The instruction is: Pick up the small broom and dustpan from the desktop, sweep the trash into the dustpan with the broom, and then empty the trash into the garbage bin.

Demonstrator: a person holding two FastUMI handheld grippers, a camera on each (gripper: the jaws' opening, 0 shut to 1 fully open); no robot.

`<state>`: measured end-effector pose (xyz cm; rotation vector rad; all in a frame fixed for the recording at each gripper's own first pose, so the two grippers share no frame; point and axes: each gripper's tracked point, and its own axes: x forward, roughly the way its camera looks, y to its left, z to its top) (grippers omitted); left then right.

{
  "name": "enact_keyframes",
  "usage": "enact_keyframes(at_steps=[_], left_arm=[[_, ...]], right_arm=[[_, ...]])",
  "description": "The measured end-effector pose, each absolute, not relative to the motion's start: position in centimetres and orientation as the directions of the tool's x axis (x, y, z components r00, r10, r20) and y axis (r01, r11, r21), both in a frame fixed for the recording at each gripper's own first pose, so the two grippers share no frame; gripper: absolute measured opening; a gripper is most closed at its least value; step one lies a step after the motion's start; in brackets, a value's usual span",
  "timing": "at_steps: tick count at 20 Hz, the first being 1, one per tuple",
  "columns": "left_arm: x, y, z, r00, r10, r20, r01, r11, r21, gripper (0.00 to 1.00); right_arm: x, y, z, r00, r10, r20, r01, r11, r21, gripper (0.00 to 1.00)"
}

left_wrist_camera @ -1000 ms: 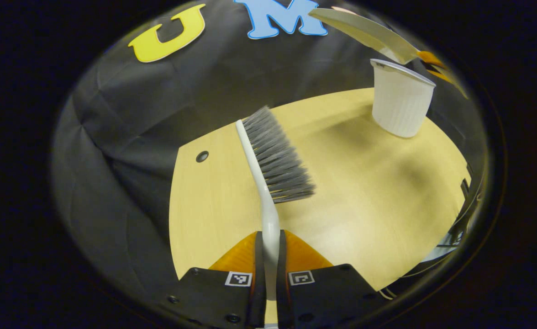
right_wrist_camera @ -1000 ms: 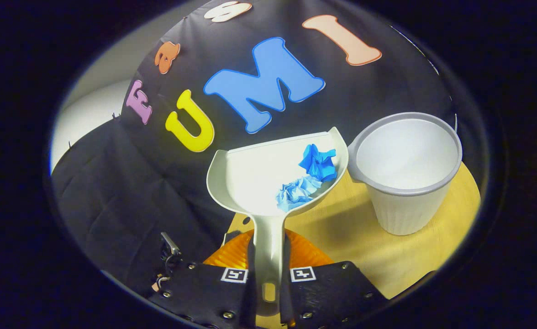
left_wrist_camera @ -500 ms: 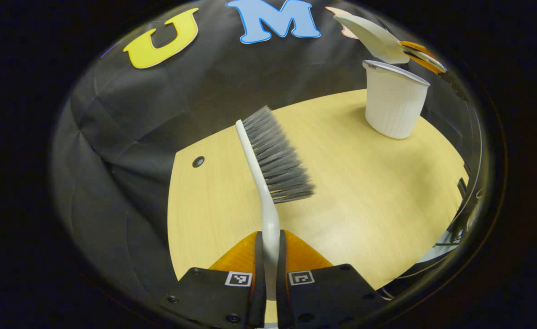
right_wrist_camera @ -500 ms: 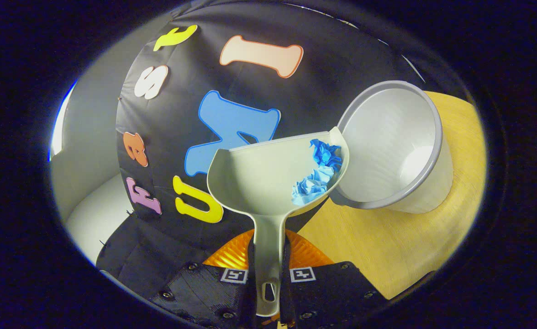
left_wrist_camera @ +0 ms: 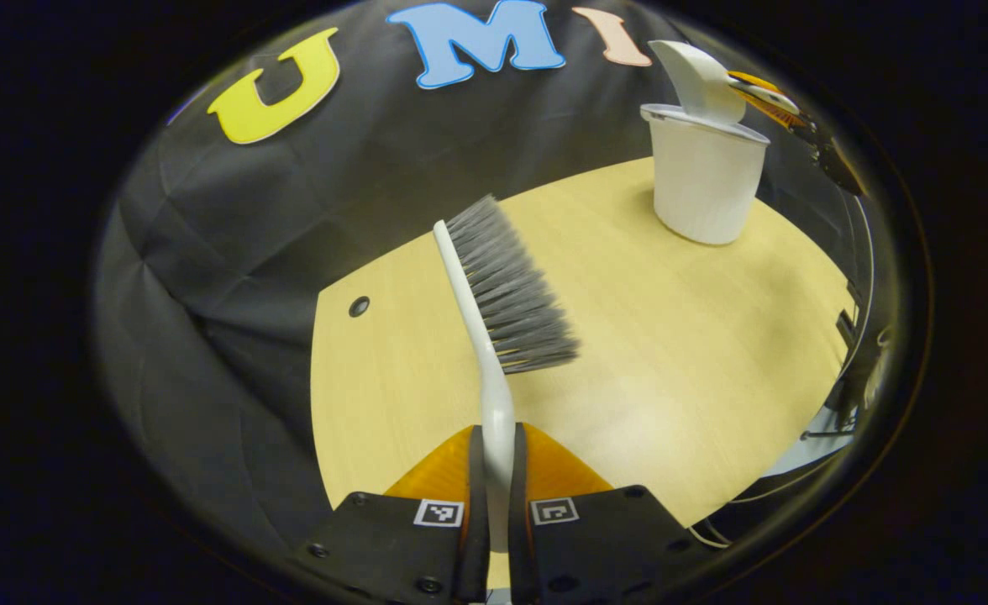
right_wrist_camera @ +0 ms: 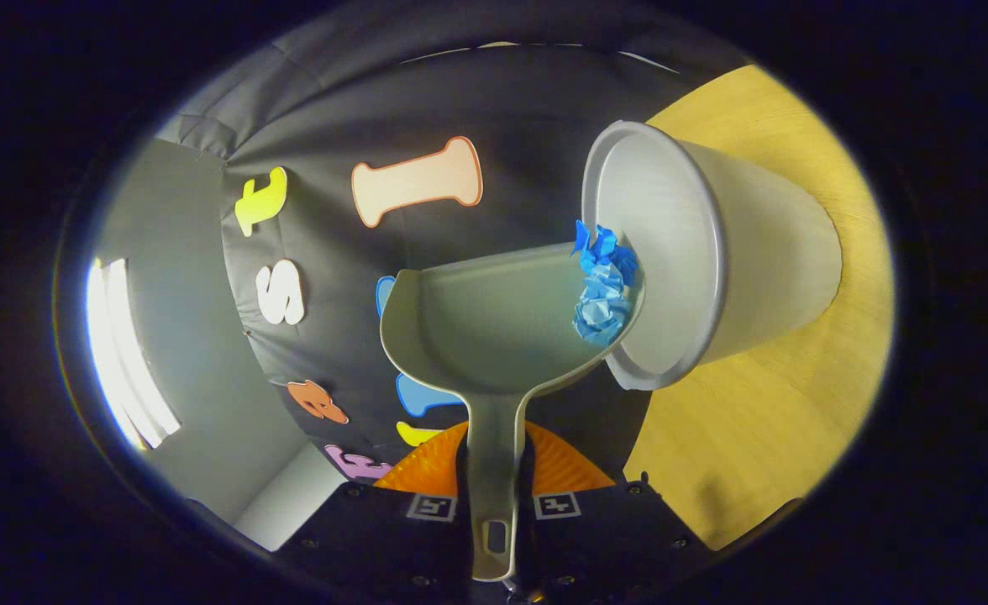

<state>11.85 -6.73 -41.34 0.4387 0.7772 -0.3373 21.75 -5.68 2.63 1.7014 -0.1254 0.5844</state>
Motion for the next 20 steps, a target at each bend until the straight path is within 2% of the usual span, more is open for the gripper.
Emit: enact_keyframes(at_steps=[3, 4, 9, 11, 14, 17, 18, 20], left_arm=[[11.1, -7.5, -40.9, 0.671, -0.138, -0.728, 0.458, 0.85, 0.261, 0.17], [10.9, -7.7, -40.7, 0.675, -0.14, -0.725, 0.459, 0.848, 0.264, 0.17], [9.9, -8.0, -41.2, 0.675, -0.154, -0.721, 0.436, 0.872, 0.222, 0.15], [9.7, -8.0, -41.6, 0.675, -0.155, -0.722, 0.421, 0.884, 0.204, 0.15], [9.1, -7.2, -42.1, 0.678, -0.156, -0.718, 0.397, 0.9, 0.179, 0.17], [8.3, -6.4, -42.4, 0.681, -0.156, -0.716, 0.371, 0.916, 0.154, 0.15], [7.9, -6.3, -42.5, 0.68, -0.157, -0.716, 0.363, 0.921, 0.142, 0.17], [7.1, -5.6, -42.8, 0.683, -0.149, -0.715, 0.342, 0.93, 0.133, 0.15]], right_arm=[[21.2, -6.3, 3.1, 0.836, 0.233, 0.497, -0.42, -0.314, 0.852, 0.19], [21.3, -6.0, 2.9, 0.838, 0.243, 0.488, -0.413, -0.3, 0.86, 0.19], [20.9, -3.4, 2.3, 0.86, 0.326, 0.393, -0.383, -0.096, 0.919, 0.19], [19.7, -2.1, 2.1, 0.865, 0.352, 0.357, -0.383, 0.006, 0.924, 0.19], [18.1, 0.1, 1.7, 0.878, 0.387, 0.282, -0.382, 0.211, 0.9, 0.19], [16.3, 2.3, 1.3, 0.888, 0.413, 0.204, -0.388, 0.43, 0.815, 0.19], [15.6, 3.2, 0.8, 0.892, 0.419, 0.172, -0.385, 0.501, 0.775, 0.19], [14.7, 4.7, -0.4, 0.898, 0.426, 0.112, -0.376, 0.608, 0.699, 0.19]])
